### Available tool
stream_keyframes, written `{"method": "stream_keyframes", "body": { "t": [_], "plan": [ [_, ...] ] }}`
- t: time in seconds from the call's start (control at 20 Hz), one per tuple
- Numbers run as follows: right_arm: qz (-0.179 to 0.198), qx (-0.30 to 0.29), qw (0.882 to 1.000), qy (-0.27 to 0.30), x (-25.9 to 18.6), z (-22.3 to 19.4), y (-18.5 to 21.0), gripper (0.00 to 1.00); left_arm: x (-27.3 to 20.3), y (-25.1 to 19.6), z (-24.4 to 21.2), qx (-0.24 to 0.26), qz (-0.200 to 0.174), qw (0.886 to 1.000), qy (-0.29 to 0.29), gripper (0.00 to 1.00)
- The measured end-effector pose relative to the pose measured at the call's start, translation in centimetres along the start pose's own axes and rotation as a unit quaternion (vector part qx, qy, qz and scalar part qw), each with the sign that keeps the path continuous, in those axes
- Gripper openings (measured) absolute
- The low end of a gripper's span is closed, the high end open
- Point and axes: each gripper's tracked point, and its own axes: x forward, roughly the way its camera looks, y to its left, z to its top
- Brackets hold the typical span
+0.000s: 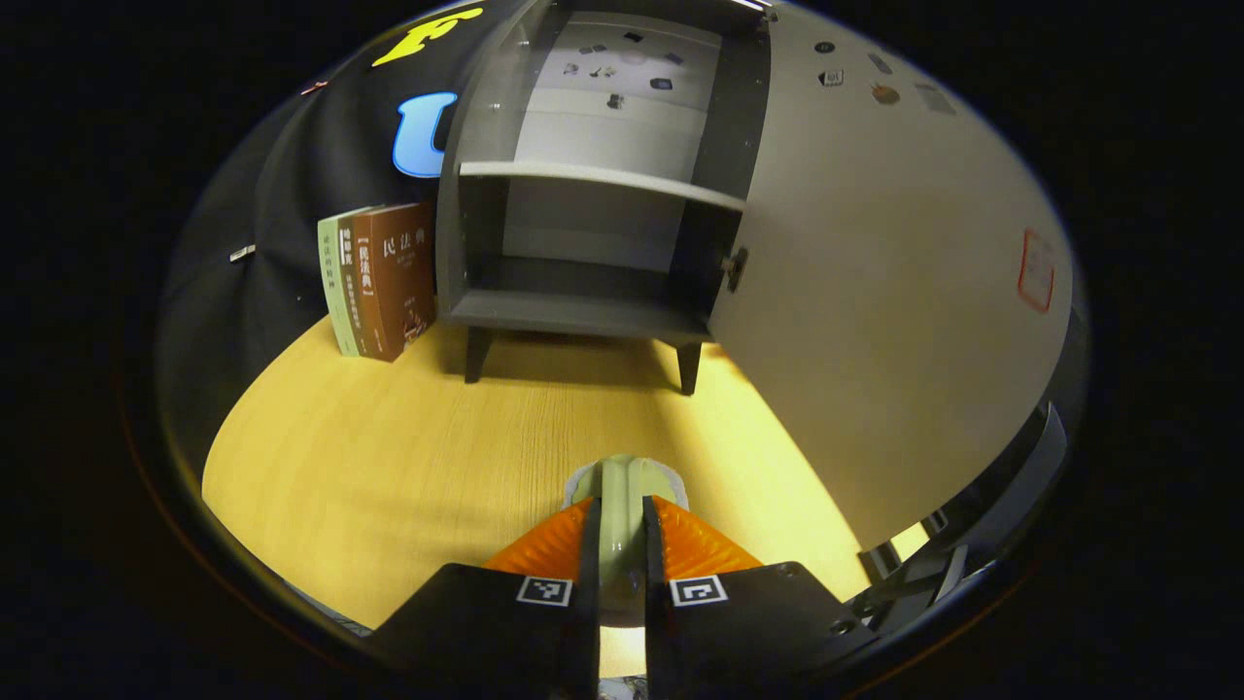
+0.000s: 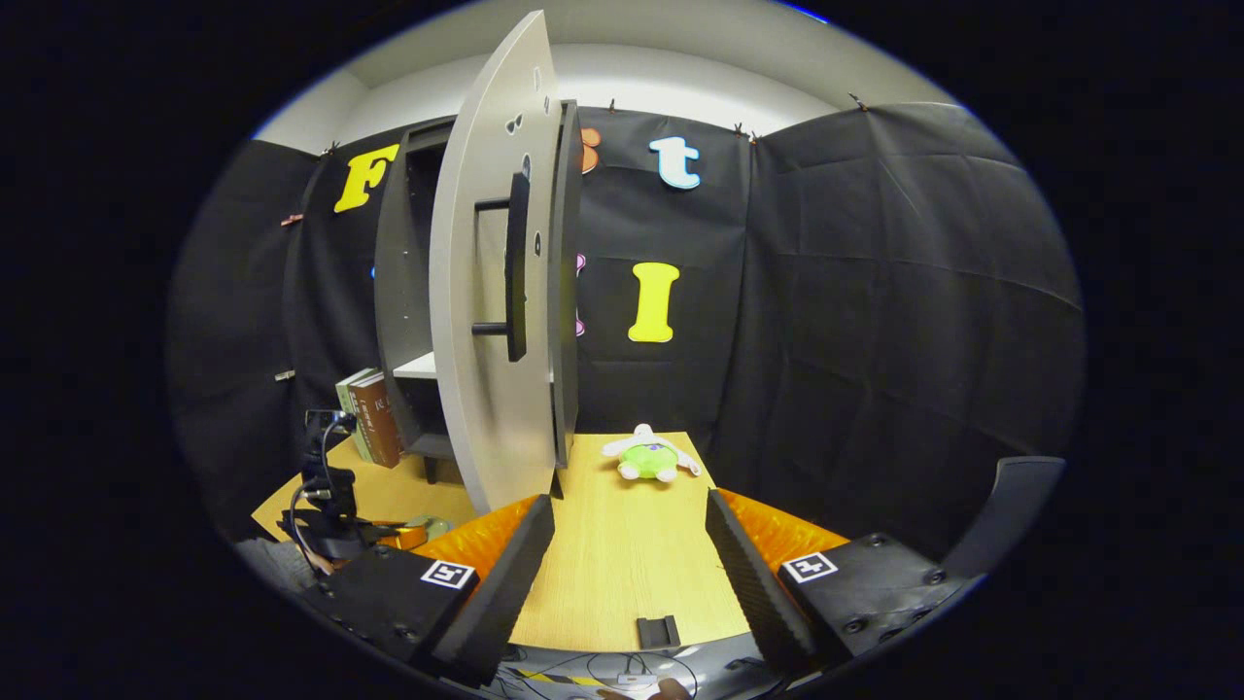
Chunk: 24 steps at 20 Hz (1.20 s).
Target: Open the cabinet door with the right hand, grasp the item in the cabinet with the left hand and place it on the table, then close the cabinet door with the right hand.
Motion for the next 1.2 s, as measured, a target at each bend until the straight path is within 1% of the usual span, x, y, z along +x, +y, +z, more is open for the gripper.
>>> {"method": "stream_keyframes", "body": {
  "t": [0.15, 0.25, 0.4, 0.6, 0.65, 0.75, 0.85, 0.9, 0.95, 1.05, 1.1, 1.2],
  "plan": [
    [0.009, -0.004, 1.000, 0.016, 1.4, -1.4, -0.1, 0.98, 1.2, 0.4, -3.3, -0.025, 0.013, 1.000, 0.008, 0.22],
    [0.016, -0.012, 0.999, 0.025, 1.8, -2.0, -0.1, 0.98, 1.7, 0.8, -4.9, -0.032, 0.022, 0.999, 0.008, 0.23],
    [0.023, -0.016, 0.999, 0.038, 2.4, -2.6, -0.3, 0.98, 2.4, 1.0, -6.4, -0.017, 0.037, 0.999, 0.009, 0.24],
    [0.032, -0.020, 0.998, 0.043, 2.6, -2.6, -0.1, 0.98, 2.5, 0.9, -6.9, -0.013, 0.039, 0.999, 0.008, 0.27],
    [0.032, -0.023, 0.998, 0.046, 2.7, -2.8, -0.2, 0.98, 2.3, 1.1, -6.5, -0.008, 0.044, 0.999, -0.001, 0.30],
    [0.034, -0.023, 0.998, 0.051, 2.6, -3.1, -0.3, 0.98, 2.2, 1.6, -6.6, 0.000, 0.058, 0.998, 0.001, 0.48],
    [0.038, -0.017, 0.998, 0.053, 2.4, -3.1, -0.2, 0.98, 1.7, 1.7, -6.5, -0.004, 0.063, 0.998, 0.007, 0.60],
    [0.039, -0.015, 0.998, 0.052, 2.4, -2.8, -0.3, 0.98, 1.3, 1.8, -6.1, -0.011, 0.064, 0.998, 0.005, 0.61],
    [0.042, -0.012, 0.998, 0.050, 2.3, -2.5, -0.2, 0.98, 0.8, 1.6, -5.4, -0.017, 0.058, 0.998, 0.002, 0.64],
    [0.050, -0.004, 0.998, 0.041, 2.1, -1.6, 0.0, 0.98, -0.9, 0.6, -3.2, -0.021, 0.044, 0.999, -0.014, 0.66],
    [0.054, 0.000, 0.998, 0.037, 2.1, -1.1, 0.2, 0.98, -1.8, 0.4, -1.8, -0.011, 0.040, 0.999, -0.026, 0.66],
    [0.063, 0.005, 0.998, 0.029, 2.0, -0.1, 0.4, 0.98, -4.0, 0.1, 1.7, 0.026, 0.039, 0.998, -0.051, 0.72]
  ]
}}
